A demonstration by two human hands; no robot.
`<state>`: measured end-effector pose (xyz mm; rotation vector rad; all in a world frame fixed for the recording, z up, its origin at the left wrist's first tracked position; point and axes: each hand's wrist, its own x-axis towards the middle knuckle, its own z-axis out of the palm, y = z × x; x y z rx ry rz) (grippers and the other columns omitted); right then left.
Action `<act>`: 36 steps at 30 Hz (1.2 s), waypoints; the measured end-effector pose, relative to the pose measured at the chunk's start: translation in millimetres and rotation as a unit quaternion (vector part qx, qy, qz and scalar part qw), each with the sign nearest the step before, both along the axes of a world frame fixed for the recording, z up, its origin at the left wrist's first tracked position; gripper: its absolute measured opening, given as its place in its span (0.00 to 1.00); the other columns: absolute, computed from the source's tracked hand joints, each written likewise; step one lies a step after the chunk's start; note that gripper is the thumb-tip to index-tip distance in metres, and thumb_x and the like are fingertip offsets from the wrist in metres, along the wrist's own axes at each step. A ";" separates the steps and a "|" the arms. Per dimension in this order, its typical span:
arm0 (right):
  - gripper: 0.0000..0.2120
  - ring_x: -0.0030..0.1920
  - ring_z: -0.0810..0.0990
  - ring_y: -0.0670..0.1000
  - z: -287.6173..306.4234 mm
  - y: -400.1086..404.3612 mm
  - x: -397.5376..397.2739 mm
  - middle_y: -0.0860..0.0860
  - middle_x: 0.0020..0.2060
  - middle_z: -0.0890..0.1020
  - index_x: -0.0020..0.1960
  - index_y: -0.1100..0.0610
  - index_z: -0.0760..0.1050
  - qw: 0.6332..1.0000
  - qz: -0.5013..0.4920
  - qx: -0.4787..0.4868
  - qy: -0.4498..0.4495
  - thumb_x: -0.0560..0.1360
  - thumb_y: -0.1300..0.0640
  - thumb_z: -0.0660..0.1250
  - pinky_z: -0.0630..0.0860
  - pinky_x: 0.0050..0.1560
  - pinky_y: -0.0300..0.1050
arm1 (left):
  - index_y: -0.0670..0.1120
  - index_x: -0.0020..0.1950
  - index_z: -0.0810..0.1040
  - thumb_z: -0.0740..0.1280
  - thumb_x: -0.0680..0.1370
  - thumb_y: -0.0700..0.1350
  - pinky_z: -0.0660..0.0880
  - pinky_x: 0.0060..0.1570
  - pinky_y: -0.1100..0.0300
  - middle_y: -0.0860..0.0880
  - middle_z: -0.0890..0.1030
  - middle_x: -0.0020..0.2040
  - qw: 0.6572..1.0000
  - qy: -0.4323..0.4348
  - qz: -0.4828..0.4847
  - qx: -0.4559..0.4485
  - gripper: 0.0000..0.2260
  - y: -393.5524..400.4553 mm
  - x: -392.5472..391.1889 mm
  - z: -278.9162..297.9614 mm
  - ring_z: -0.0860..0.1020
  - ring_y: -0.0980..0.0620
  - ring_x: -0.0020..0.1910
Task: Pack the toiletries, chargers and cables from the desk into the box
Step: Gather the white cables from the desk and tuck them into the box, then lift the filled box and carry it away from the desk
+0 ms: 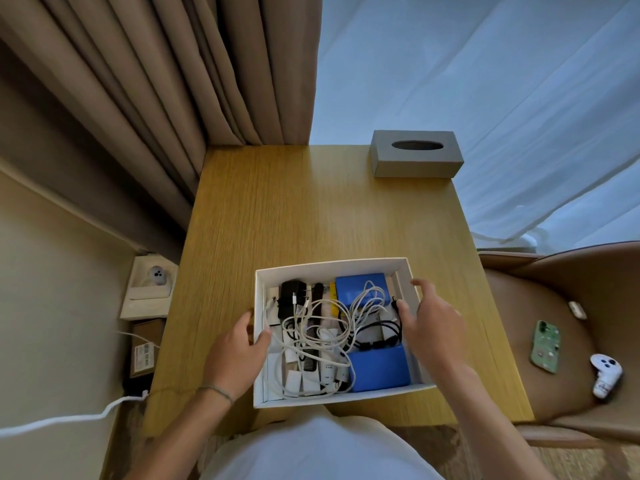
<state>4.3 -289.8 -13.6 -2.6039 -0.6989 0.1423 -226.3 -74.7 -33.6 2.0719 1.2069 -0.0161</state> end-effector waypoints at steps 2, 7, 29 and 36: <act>0.19 0.21 0.67 0.40 0.0 -4.3 2.8 0.44 0.23 0.71 0.67 0.51 0.70 1.000 0.008 -0.006 0.004 0.79 0.48 0.68 0.60 0.23 0.33 | 0.46 0.77 0.66 0.63 0.82 0.52 0.65 0.23 0.63 0.53 0.76 0.29 0.999 0.003 0.022 0.027 0.25 -4.5 2.8 -0.7 0.69 0.55 0.22; 0.23 0.20 0.66 0.42 -8.3 -21.4 13.8 0.47 0.22 0.74 0.72 0.50 0.67 0.997 0.021 -0.055 0.051 0.80 0.48 0.66 0.62 0.20 0.36 | 0.45 0.67 0.76 0.63 0.82 0.45 0.59 0.23 0.61 0.53 0.69 0.25 0.997 0.008 0.035 0.070 0.14 -14.4 8.5 -3.6 0.62 0.55 0.21; 0.11 0.30 0.78 0.47 0.7 -38.7 38.5 0.47 0.31 0.79 0.63 0.49 0.75 0.991 -0.014 -0.004 0.134 0.83 0.54 0.61 0.74 0.30 0.42 | 0.57 0.66 0.77 0.63 0.82 0.44 0.64 0.25 0.63 0.65 0.83 0.40 0.992 -0.114 0.032 0.039 0.15 10.7 68.5 17.0 0.67 0.54 0.22; 0.07 0.29 0.78 0.48 22.8 -46.3 1.8 0.44 0.31 0.78 0.58 0.52 0.77 0.988 -0.102 0.026 0.117 0.81 0.58 0.64 0.74 0.28 0.41 | 0.61 0.65 0.76 0.63 0.82 0.46 0.64 0.25 0.63 0.62 0.84 0.38 0.986 -0.149 -0.063 0.044 0.15 32.6 77.9 28.0 0.68 0.50 0.21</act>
